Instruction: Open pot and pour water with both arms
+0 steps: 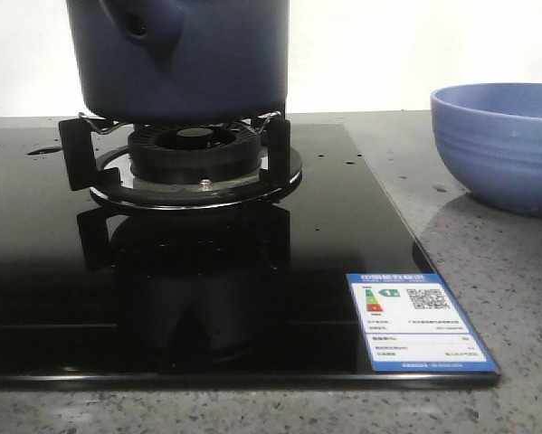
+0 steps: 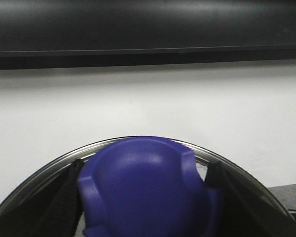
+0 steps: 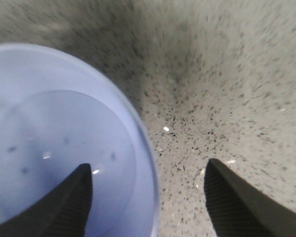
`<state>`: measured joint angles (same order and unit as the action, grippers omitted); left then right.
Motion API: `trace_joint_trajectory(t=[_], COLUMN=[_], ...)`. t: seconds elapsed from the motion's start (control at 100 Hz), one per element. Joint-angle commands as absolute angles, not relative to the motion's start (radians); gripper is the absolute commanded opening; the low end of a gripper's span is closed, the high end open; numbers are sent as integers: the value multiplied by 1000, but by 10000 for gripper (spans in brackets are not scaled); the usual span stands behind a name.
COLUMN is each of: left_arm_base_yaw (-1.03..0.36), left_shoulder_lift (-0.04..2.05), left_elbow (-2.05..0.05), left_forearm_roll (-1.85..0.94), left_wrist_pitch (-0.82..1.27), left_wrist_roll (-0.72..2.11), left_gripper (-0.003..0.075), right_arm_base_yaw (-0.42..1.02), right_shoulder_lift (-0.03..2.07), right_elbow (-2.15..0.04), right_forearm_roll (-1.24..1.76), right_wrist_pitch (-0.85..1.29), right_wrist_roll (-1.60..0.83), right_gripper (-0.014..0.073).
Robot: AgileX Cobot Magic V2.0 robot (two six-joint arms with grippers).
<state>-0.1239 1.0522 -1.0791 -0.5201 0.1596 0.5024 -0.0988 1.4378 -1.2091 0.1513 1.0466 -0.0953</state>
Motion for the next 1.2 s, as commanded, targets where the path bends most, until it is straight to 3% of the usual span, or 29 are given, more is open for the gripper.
trace_joint_trajectory(t=[0.0, 0.25, 0.68, 1.19], left_arm_base_yaw=[-111, -86, -86, -86], left_shoulder_lift=[1028, 1028, 1028, 1028], left_elbow=[-1117, -1117, -1114, -1042], left_forearm_roll=[-526, -523, -497, -482], left_wrist_pitch=[100, 109, 143, 145], left_wrist_roll=[500, 500, 500, 500], left_gripper=[334, 334, 334, 334], right_arm_base_yaw=[-105, -105, -42, 239], right_shoulder_lift=[1456, 1491, 1500, 1711], right_elbow=[-1242, -1258, -1591, -2158], right_forearm_roll=[150, 150, 231, 233], right_wrist_pitch=[1043, 1049, 1202, 1310], right_wrist_roll=[-97, -101, -126, -64], right_gripper=[376, -69, -60, -60])
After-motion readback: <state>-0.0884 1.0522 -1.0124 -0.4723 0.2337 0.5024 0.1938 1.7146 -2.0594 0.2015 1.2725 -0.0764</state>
